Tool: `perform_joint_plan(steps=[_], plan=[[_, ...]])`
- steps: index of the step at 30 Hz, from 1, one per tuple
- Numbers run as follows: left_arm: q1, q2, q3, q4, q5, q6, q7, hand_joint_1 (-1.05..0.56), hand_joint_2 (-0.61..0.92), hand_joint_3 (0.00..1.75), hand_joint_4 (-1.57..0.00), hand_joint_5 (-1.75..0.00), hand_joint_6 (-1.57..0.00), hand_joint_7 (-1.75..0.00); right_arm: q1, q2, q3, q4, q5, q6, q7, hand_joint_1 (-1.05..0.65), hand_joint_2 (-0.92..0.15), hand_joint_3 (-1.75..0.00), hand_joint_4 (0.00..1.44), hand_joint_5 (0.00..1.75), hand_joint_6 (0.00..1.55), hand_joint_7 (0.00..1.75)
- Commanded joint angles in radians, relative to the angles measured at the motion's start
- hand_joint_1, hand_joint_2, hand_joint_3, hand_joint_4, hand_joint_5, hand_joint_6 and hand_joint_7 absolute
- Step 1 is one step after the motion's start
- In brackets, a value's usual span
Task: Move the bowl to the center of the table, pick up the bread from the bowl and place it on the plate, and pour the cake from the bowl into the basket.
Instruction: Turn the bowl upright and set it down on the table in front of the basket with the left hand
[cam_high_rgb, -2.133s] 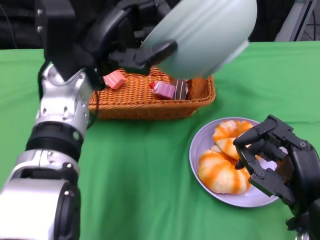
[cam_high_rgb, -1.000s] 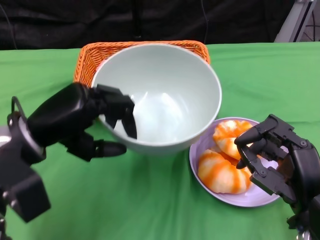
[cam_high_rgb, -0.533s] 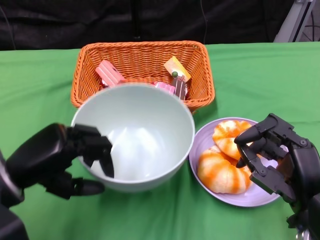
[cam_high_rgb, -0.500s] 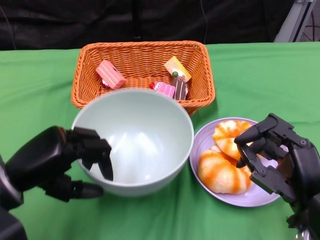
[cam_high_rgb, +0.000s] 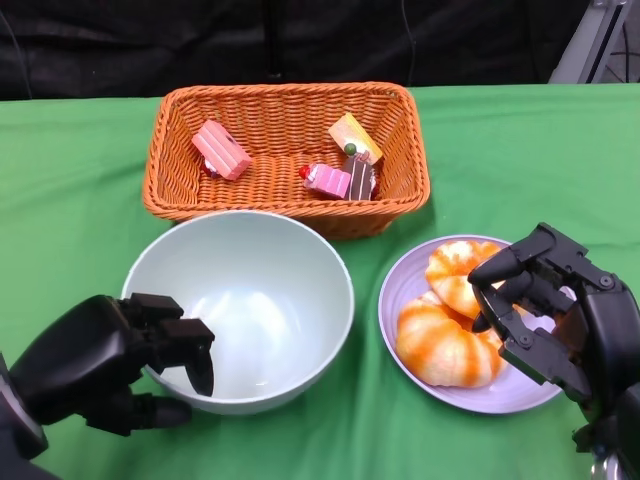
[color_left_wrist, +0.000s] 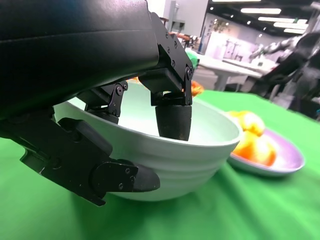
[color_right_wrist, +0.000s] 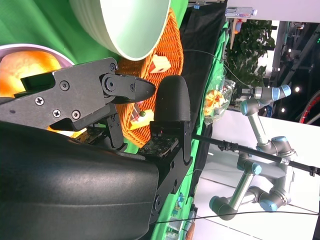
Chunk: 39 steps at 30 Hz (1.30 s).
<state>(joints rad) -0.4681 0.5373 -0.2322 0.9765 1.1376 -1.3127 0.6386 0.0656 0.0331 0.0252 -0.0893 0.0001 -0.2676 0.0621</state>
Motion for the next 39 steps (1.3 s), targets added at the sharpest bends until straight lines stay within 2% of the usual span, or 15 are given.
perform_joint_plan(steps=[1, 4, 9, 14, 15, 16, 17, 19, 22, 24, 26, 28, 31, 34, 39], plan=[[-0.047, 0.053, -0.109, 0.011, 0.073, 0.079, 0.159, -0.11, 0.84, 0.38, -0.73, -1.74, -0.64, -1.44, -0.01, -0.005, -0.006, 0.012, 0.005, -0.008, -0.005, -0.11, -0.89, -0.42, 0.64, 1.58, 0.58, 1.36], [-0.079, 0.065, -0.193, 0.045, 0.09, 0.128, 0.236, -0.12, 0.89, 0.31, -0.74, -1.72, -0.64, -1.45, -0.012, -0.004, -0.006, 0.014, 0.008, -0.005, -0.005, -0.1, -0.89, -0.42, 0.64, 1.58, 0.58, 1.36], [-0.114, 0.084, -0.299, 0.072, 0.084, 0.182, 0.277, -0.13, 0.92, 0.19, -0.73, -1.74, -0.63, -1.51, -0.015, -0.004, -0.007, 0.018, 0.005, -0.009, -0.007, -0.1, -0.89, -0.41, 0.64, 1.57, 0.59, 1.35], [-0.142, 0.106, -0.369, 0.081, 0.063, 0.169, 0.282, -0.15, 0.92, 0.1, -0.76, -1.64, -0.75, -1.19, -0.014, -0.006, -0.007, 0.017, 0.004, -0.011, -0.006, -0.08, -0.9, -0.41, 0.64, 1.58, 0.59, 1.35], [-0.145, 0.111, -0.377, 0.082, 0.054, 0.162, 0.278, -0.24, 0.91, 0.06, -0.78, -1.31, -0.77, -0.89, -0.014, -0.007, -0.007, 0.018, 0.004, -0.014, -0.005, -0.08, -0.9, -0.41, 0.65, 1.58, 0.59, 1.35], [-0.151, 0.115, -0.38, 0.094, 0.031, 0.144, 0.236, -0.34, 0.91, 0.04, -0.79, -0.96, -0.83, -0.5, -0.012, -0.009, -0.008, 0.016, 0.004, -0.015, -0.004, -0.08, -0.9, -0.41, 0.65, 1.58, 0.59, 1.36], [-0.156, 0.117, -0.379, 0.11, 0.002, 0.124, 0.19, -0.45, 0.92, 0.05, -0.76, -0.65, -0.79, -0.27, -0.011, -0.009, -0.009, 0.014, 0.005, -0.014, -0.004, -0.09, -0.9, -0.41, 0.65, 1.58, 0.59, 1.36], [-0.162, 0.109, -0.358, 0.166, -0.102, 0.066, 0.048, -0.68, 0.92, 0.08, -0.65, -0.2, -0.61, -0.06, -0.007, -0.009, -0.011, 0.008, 0.014, -0.006, 0.001, -0.1, -0.9, -0.41, 0.65, 1.58, 0.59, 1.36], [-0.163, 0.067, -0.278, 0.316, -0.367, -0.058, -0.267, -0.9, 0.92, 0.11, -0.42, -0.03, -0.4, -0.01, -0.001, -0.011, -0.013, 0.003, 0.015, 0.001, 0.001, -0.1, -0.89, -0.4, 0.64, 1.59, 0.59, 1.37], [-0.154, 0.047, -0.233, 0.359, -0.506, -0.085, -0.437, -0.95, 0.92, 0.12, -0.34, -0.01, -0.34, 0.0, 0.0, -0.012, -0.013, 0.003, 0.014, 0.001, 0.002, -0.1, -0.89, -0.4, 0.63, 1.59, 0.58, 1.37], [-0.129, 0.007, -0.145, 0.389, -0.716, -0.082, -0.693, -0.96, 0.92, 0.11, -0.28, 0.0, -0.32, 0.0, 0.004, -0.015, -0.012, 0.001, 0.013, 0.004, 0.006, -0.1, -0.89, -0.4, 0.63, 1.59, 0.58, 1.37], [-0.073, -0.02, -0.087, 0.306, -0.976, 0.012, -0.964, -1.0, 0.92, 0.11, -0.24, 0.0, -0.31, 0.0, 0.009, -0.02, -0.009, -0.005, 0.012, 0.009, 0.013, -0.1, -0.89, -0.41, 0.66, 1.58, 0.58, 1.37], [-0.006, -0.036, -0.031, 0.144, -1.261, 0.187, -1.25, -1.04, 0.92, 0.16, -0.23, -0.01, -0.31, 0.0, 0.017, -0.029, -0.004, -0.008, 0.017, 0.002, 0.034, -0.11, -0.87, -0.43, 0.69, 1.55, 0.58, 1.37], [0.036, -0.053, 0.037, 0.026, -1.453, 0.353, -1.452, -1.05, 0.92, 0.19, -0.27, -0.02, -0.32, -0.01, 0.028, -0.042, 0.003, -0.023, 0.021, 0.007, 0.06, -0.11, -0.84, -0.51, 0.68, 1.56, 0.56, 1.39], [0.09, -0.076, 0.13, -0.094, -1.612, 0.463, -1.608, -1.05, 0.92, 0.23, -0.39, -0.06, -0.36, -0.02, 0.057, -0.064, 0.015, -0.072, 0.019, 0.016, 0.104, -0.09, -0.73, -0.73, 0.68, 1.59, 0.57, 1.41]])
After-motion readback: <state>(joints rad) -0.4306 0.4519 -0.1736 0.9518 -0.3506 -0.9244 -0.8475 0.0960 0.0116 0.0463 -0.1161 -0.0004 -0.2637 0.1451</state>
